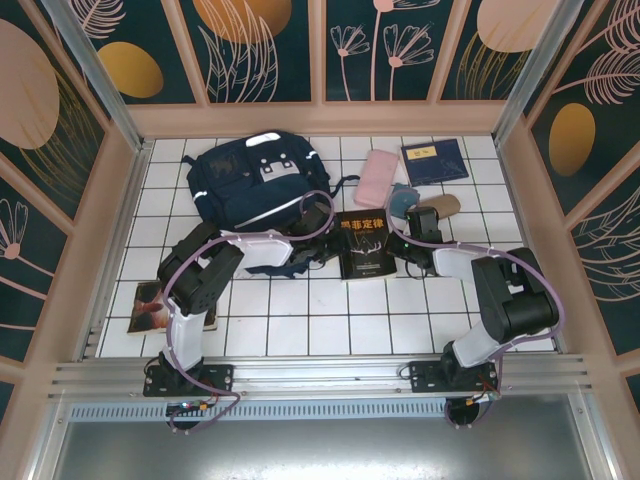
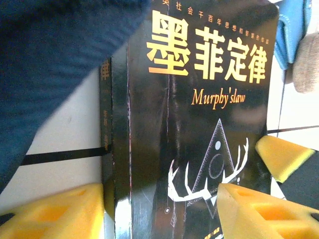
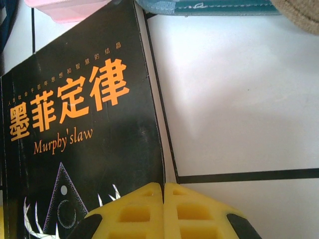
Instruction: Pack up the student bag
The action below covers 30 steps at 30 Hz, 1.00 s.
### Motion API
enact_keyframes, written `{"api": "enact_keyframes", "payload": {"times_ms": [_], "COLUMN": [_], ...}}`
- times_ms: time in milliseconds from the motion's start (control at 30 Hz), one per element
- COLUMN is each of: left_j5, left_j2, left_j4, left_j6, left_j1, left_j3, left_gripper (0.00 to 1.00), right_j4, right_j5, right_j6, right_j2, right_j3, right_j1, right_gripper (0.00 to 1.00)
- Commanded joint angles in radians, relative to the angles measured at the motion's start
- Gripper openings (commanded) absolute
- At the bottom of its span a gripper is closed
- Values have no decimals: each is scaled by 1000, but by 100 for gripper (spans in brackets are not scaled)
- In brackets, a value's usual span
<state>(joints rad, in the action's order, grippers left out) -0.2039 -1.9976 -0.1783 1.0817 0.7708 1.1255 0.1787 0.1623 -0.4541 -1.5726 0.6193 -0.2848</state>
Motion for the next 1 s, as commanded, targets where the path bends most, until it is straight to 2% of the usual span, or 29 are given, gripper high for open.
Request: {"api": "enact_keyframes", "payload": {"times_ms": [0, 200, 300, 400, 533, 633, 733, 800, 900, 967], "left_j5": [-118, -143, -157, -148, -146, -133, -123, -142, -155, -153], "left_j2": [-9, 63, 71, 68, 39, 25, -6, -35, -59, -61], "left_j4": [-349, -627, -696, -694, -612, -661, -537, -512, -564, -534], "left_j6": [43, 64, 69, 64, 62, 84, 66, 58, 83, 73], "left_j1": [11, 12, 11, 12, 12, 10, 10, 10, 11, 11], "left_j3": [-60, -180, -200, -201, -161, -178, -111, -75, -75, -63], "left_gripper": [61, 60, 60, 60, 57, 55, 56, 56, 54, 49], "right_j4": [-100, -100, -99, -100, -101, -101, -100, -96, -99, -100], "right_j5": [63, 75, 77, 75, 75, 74, 74, 80, 80, 77], "right_j6": [-8, -5, -3, -5, -5, -5, -6, -8, -6, -8], "right_j2": [-75, -89, -90, -87, -80, -79, -74, -73, -75, -70], "right_j3": [-33, -29, -28, -29, -32, -31, -34, -36, -35, -36], "right_j1": [-18, -19, -18, -18, -18, -18, -18, -19, -18, -19], "right_gripper": [6, 6, 6, 6, 6, 6, 6, 6, 6, 6]}}
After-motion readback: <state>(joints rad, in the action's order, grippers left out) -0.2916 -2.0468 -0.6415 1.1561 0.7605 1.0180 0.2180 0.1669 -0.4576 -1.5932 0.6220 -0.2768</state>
